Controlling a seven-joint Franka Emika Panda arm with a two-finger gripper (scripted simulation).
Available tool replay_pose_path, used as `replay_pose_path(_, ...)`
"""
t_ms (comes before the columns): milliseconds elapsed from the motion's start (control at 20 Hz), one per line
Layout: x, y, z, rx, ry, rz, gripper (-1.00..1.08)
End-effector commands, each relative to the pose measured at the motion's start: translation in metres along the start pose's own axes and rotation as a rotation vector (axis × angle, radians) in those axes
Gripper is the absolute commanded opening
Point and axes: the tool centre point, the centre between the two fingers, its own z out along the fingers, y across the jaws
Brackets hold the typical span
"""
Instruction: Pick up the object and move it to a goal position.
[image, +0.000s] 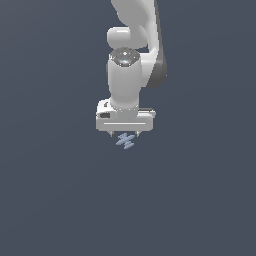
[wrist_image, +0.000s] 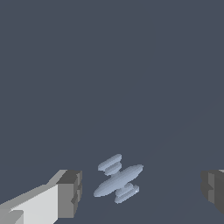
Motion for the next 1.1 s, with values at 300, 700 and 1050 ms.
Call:
replay_pose_path(300,-0.002,0.002,0.002,-0.009,0.001,-0.012,1.0)
replay_pose_path(700,-0.003,0.003,0.003,-0.012,0.001,-0.016,1.0)
replay_pose_path(1050,-0.019,0.001,0.03,-0.002,-0.011,0.016,1.0)
